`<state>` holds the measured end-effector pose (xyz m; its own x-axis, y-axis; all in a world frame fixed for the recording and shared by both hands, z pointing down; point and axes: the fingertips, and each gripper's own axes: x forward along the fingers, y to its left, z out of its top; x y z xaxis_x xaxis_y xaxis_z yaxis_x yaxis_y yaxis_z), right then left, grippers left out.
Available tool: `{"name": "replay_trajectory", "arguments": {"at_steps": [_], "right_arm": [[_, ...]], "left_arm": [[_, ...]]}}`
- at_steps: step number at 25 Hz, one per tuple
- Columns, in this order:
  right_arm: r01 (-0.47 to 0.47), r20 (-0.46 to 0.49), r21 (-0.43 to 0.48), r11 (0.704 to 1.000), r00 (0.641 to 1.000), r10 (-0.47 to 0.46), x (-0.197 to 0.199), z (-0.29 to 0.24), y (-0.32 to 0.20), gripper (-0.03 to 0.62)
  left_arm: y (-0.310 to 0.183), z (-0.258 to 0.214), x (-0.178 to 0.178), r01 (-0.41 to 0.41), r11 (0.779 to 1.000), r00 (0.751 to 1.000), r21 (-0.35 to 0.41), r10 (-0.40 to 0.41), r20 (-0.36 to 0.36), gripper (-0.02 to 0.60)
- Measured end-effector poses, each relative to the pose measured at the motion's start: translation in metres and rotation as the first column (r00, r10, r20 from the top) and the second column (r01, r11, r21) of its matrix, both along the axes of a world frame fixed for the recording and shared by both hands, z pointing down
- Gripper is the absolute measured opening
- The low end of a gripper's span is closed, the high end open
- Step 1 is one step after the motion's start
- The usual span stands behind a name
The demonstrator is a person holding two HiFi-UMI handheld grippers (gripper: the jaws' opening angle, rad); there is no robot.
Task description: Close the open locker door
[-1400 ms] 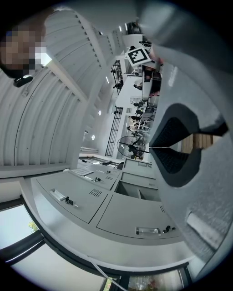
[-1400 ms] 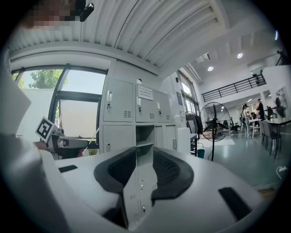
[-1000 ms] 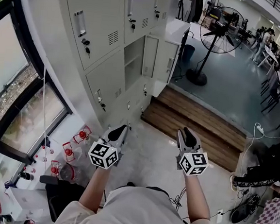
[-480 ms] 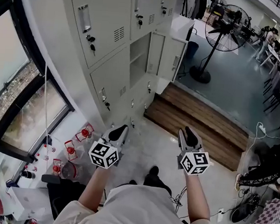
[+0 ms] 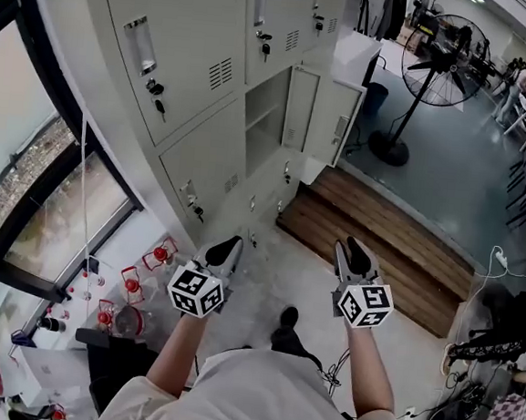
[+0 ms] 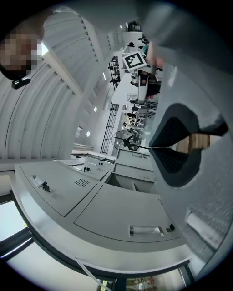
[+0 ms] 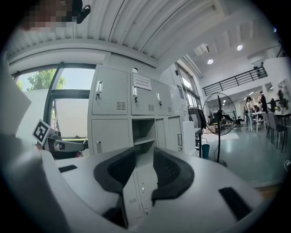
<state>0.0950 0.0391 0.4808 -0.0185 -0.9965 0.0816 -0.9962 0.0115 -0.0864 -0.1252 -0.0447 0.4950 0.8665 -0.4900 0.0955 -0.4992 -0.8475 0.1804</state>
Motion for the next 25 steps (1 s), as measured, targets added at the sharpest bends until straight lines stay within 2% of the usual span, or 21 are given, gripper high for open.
{"name": "replay_trajectory", "arguments": {"at_steps": [7,16,25], "right_arm": [[0.047,0.007,-0.009,0.999,0.999,-0.047,0.054,0.004,-0.059,0.106],[0.137,0.006,-0.036,0.990,0.991,-0.137,0.127,0.009,-0.136,0.106],[0.184,0.026,-0.080,0.980,0.983,-0.183,0.178,0.030,-0.187,0.106]], "left_arm": [[-0.048,-0.003,0.056,0.026,1.000,1.000,0.004,-0.026,0.010,0.015],[-0.103,-0.006,0.128,0.101,0.995,0.995,0.001,-0.101,0.018,0.015],[-0.127,0.011,0.166,0.157,0.987,0.987,-0.027,-0.156,0.041,0.015]]}}
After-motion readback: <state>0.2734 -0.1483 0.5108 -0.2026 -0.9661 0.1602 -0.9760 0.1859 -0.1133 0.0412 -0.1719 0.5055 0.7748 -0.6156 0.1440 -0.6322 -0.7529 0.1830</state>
